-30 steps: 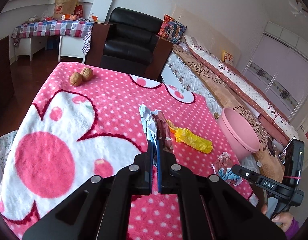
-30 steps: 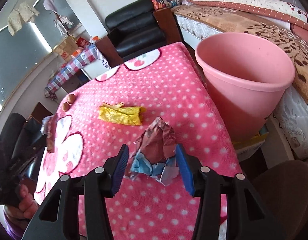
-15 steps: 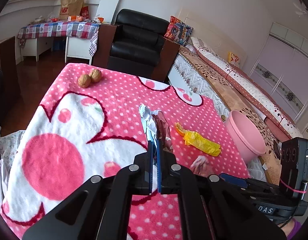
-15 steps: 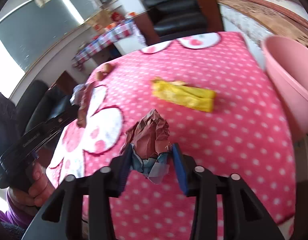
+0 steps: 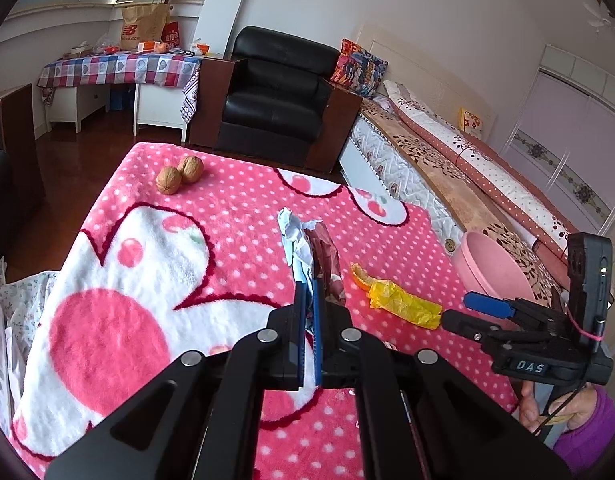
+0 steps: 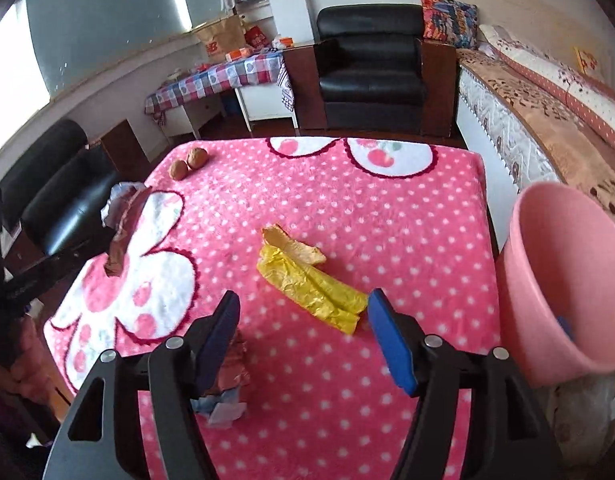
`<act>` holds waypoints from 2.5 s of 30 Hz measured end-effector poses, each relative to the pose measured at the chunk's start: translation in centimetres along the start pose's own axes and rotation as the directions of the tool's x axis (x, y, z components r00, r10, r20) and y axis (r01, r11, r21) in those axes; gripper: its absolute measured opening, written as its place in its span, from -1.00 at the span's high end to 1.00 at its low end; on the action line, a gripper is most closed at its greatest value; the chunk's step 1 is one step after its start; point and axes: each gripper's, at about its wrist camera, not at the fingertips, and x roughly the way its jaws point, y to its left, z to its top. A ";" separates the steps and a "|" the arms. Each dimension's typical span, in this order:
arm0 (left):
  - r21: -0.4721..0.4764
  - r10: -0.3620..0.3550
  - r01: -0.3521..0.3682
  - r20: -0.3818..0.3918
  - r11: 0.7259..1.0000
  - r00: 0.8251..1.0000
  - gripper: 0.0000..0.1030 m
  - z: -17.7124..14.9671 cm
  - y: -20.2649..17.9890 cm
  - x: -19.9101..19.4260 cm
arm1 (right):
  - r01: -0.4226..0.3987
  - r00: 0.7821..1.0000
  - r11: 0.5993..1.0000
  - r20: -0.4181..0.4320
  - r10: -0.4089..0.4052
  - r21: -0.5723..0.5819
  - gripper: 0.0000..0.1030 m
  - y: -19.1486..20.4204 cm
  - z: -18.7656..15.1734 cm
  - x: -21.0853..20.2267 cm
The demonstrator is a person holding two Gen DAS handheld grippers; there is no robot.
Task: Collect trash
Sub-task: 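Open the right tool off the brown paper and grasp the yellow plastic bag, then carry the silver wrapper and yellow bag over the pink bucket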
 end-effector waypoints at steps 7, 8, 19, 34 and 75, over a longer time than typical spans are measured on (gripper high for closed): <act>0.019 0.020 -0.019 -0.006 1.000 1.000 0.96 0.1 -0.8 0.2 | -0.022 0.997 0.991 -0.075 0.012 -0.134 -0.36 0.4 0.8 4.5; 0.019 0.022 -0.022 -0.005 1.000 1.000 0.96 0.1 -0.9 0.1 | -0.025 0.997 0.991 -0.080 0.014 -0.135 -0.36 0.3 0.9 4.9; 0.046 -0.019 0.019 -0.010 0.999 1.000 0.96 0.5 -2.6 0.5 | -0.047 0.994 0.998 -0.099 0.050 0.037 0.74 -1.7 -0.1 3.4; 0.102 -0.096 0.099 -0.038 0.990 0.995 0.96 -0.5 -8.1 3.2 | -0.094 0.995 0.959 -0.006 0.099 0.269 0.74 -2.4 -5.8 -2.9; 0.274 -0.263 0.308 -0.189 0.911 0.946 0.96 0.3 -28.5 15.6 | 0.115 0.941 0.761 0.175 -0.289 0.639 0.69 -24.9 -5.9 -7.9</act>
